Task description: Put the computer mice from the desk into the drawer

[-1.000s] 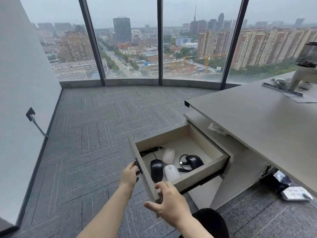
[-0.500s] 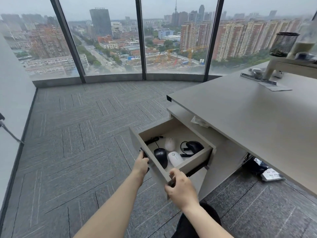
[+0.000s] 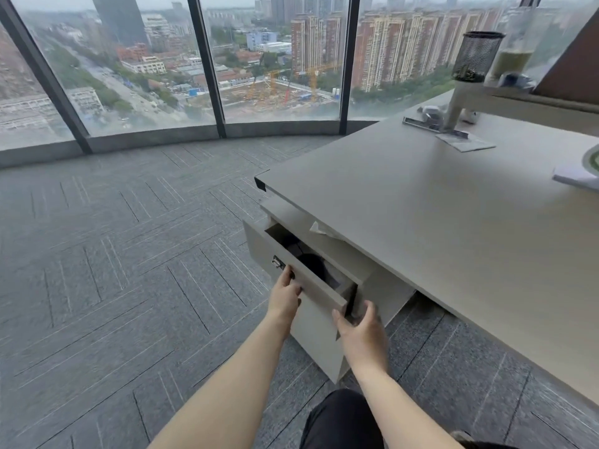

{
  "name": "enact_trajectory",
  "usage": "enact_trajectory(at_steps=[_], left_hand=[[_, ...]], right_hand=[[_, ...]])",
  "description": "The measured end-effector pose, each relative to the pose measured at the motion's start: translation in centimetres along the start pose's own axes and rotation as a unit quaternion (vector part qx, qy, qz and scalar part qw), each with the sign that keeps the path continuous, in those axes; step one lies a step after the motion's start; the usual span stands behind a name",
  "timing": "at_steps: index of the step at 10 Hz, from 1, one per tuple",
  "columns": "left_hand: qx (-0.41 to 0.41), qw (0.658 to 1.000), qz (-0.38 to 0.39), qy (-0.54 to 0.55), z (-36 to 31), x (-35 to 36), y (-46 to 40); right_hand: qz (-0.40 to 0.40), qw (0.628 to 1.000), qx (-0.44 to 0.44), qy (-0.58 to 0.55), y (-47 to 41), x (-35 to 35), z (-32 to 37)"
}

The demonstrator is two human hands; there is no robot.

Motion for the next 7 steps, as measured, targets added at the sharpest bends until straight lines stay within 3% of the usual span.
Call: enact_trajectory(at_steps=[5,7], left_hand=[[0.015,1.000,0.023,0.016,0.4,5.5,-3.0],[0.029,0.997,0.036,-0.060,1.0,4.9,-2.3]], right_hand=[[0.008,1.000,0.010,-0.007,-5.7,-1.1,0.4],[0.082,0.988,0.054,0.122,-5.0,-0.8,-0.2]])
Point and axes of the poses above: each hand's wrist, its own y-axis away from the middle knuckle, its own x-axis out of the palm, z = x × y, the point moved 10 cm from there along -y, towards the middle knuckle, and after that the axes turned 15 degrees about x, right-handed, at the moved point
